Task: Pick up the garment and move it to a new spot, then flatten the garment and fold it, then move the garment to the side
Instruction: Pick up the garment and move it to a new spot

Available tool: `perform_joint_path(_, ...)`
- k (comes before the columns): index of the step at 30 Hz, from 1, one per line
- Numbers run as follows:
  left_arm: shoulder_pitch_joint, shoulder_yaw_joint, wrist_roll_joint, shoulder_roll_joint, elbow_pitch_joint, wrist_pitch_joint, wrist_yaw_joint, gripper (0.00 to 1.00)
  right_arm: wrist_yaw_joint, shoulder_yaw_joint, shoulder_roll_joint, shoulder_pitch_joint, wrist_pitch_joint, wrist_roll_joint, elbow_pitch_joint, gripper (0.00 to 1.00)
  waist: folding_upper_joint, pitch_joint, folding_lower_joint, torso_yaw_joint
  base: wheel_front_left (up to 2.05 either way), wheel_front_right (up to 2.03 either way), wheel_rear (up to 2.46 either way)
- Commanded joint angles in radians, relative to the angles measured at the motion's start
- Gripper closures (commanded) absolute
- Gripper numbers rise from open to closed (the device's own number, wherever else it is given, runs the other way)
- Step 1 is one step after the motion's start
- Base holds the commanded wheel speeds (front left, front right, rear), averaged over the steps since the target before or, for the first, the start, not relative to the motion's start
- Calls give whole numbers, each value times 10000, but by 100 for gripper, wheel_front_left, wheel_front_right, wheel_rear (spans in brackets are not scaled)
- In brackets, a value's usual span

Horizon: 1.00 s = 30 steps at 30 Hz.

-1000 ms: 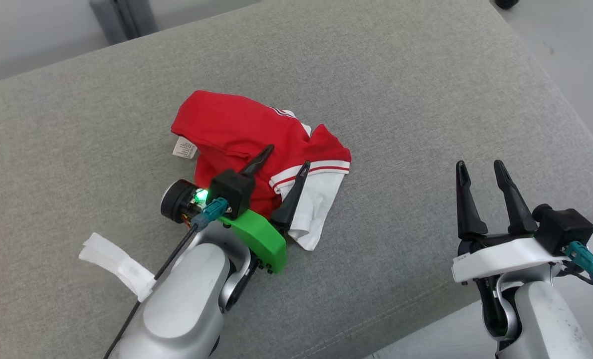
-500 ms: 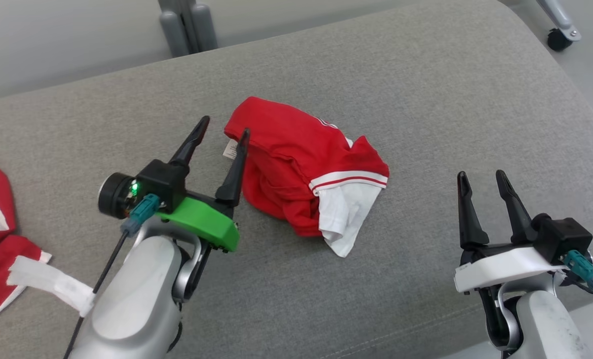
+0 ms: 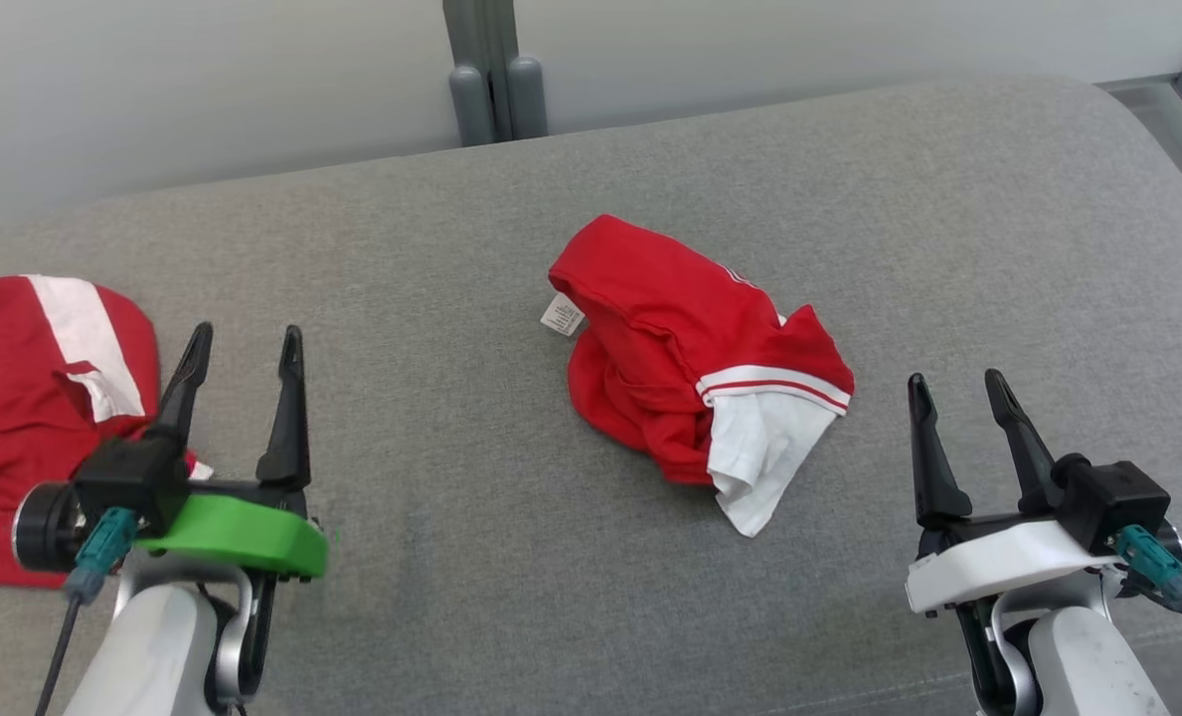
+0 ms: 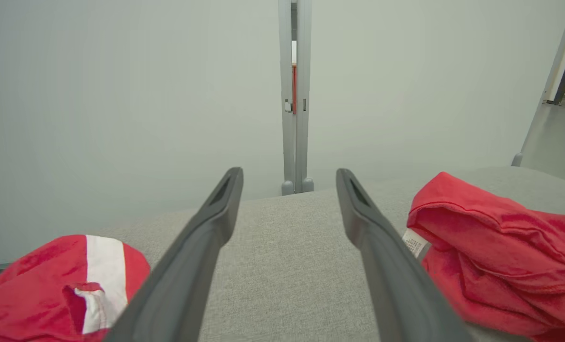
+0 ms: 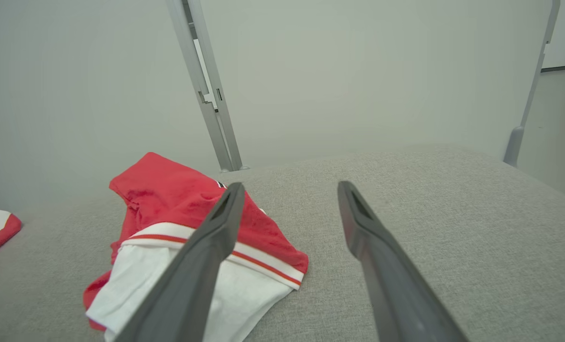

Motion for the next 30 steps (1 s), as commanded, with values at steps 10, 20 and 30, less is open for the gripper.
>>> perform_joint_path(10,2071,1281,361,-221,-980,-19,14,0,-5,154,-19,285,-32,-170,-18,0,0,-467,0,644,0,0,0)
perform_joint_path(20,2859,2215,804,-867,-1092,-20,-431,0,-5,441,-20,522,-31,-378,-13,0,0,-744,0,781,0,0,0)
perform_joint_path(30,3104,2745,1012,-1167,-888,-20,-1105,0,-7,524,-19,741,-31,-621,101,0,0,-951,0,798,0,0,0)
